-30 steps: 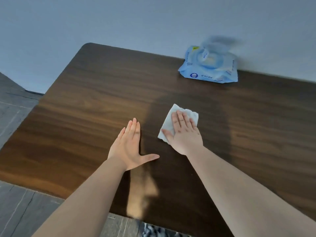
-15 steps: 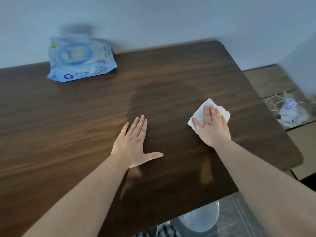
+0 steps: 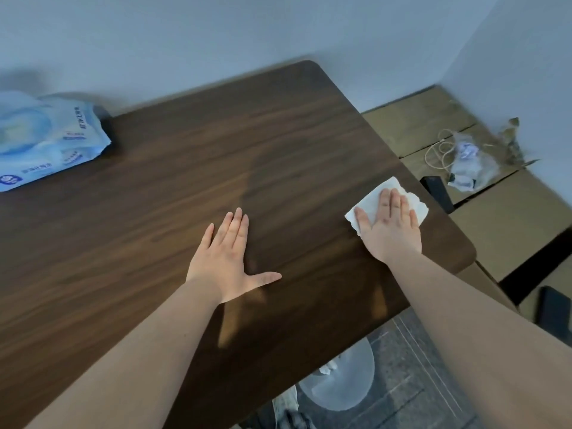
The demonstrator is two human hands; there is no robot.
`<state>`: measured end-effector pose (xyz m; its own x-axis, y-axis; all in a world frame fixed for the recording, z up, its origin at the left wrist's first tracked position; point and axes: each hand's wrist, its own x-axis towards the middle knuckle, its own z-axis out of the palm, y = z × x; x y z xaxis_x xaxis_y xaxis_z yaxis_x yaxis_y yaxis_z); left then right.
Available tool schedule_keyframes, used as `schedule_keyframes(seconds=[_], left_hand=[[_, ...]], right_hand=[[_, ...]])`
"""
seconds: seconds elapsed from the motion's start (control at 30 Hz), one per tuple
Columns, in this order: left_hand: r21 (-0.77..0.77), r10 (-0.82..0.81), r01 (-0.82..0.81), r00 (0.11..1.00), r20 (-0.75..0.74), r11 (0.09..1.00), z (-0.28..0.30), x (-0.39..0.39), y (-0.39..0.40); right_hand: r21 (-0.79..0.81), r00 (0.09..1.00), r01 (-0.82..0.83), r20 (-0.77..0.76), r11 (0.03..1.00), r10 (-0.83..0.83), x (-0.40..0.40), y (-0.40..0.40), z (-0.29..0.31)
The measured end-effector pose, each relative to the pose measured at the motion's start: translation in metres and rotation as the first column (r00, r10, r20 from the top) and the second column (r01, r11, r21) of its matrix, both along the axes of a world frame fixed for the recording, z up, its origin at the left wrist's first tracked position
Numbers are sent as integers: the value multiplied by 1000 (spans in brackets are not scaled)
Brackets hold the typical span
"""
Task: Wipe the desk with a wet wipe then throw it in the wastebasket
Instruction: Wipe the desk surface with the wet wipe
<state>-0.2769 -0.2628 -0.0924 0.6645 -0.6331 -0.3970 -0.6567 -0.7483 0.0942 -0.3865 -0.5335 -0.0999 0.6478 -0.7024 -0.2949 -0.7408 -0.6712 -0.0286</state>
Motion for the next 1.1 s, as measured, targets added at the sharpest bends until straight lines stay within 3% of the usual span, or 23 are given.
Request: schedule_keyframes(seconds=[0.17, 0.37, 0.6, 0.9, 1.1], left_hand=[[-4, 62, -62, 997, -38, 998, 4, -3, 0], [-27, 104, -105, 994, -22, 994, 7, -10, 33], [37, 300, -301, 954, 14, 953, 16, -29, 196], [112, 663, -660, 749, 22, 743, 22, -86, 417], [115, 808, -808, 586, 56, 578, 18, -125, 510]], right_hand=[[14, 1000, -23, -17, 1000, 23, -19, 25, 4], [32, 933, -346, -95, 938, 348, -26, 64, 4], [126, 714, -690, -46, 713, 699, -2, 182, 15], [166, 368, -921, 75, 352, 927, 42, 399, 10], [190, 212, -963, 85, 193, 974, 49, 542, 5]])
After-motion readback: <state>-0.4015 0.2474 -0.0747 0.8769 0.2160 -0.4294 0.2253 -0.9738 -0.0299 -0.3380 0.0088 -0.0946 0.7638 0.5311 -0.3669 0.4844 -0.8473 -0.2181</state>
